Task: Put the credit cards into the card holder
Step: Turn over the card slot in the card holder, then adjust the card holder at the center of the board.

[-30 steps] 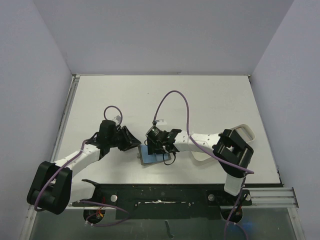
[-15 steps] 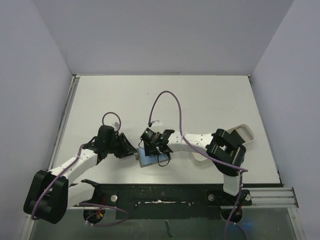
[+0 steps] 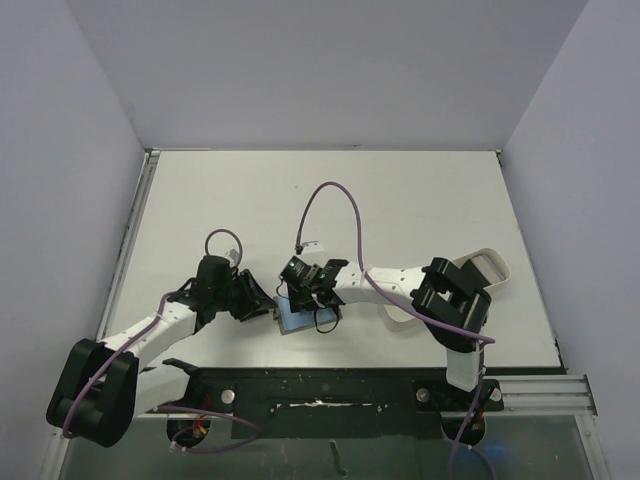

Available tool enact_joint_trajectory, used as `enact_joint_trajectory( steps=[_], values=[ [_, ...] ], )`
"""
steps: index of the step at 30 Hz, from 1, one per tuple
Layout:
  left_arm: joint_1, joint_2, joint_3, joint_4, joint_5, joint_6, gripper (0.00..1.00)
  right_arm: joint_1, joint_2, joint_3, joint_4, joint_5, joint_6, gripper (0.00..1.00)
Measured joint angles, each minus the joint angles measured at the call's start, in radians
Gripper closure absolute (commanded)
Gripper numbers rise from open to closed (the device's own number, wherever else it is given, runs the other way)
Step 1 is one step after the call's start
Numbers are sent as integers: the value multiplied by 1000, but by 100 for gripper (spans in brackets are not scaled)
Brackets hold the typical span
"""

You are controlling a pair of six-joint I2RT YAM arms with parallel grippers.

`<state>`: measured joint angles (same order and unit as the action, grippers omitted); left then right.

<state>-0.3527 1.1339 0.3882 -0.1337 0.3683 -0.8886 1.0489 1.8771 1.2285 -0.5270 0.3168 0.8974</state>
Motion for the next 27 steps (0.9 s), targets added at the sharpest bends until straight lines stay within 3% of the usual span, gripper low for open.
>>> enact_joint_trajectory(
  steps=[8,27],
  values=[
    [-1,52,-2,34,1,-16,79,-7,-6,0,1,-22,-42,37],
    [-1,94,133,4,-38,37,76,-61,-119,0,-15,-55,-135,39]
  ],
)
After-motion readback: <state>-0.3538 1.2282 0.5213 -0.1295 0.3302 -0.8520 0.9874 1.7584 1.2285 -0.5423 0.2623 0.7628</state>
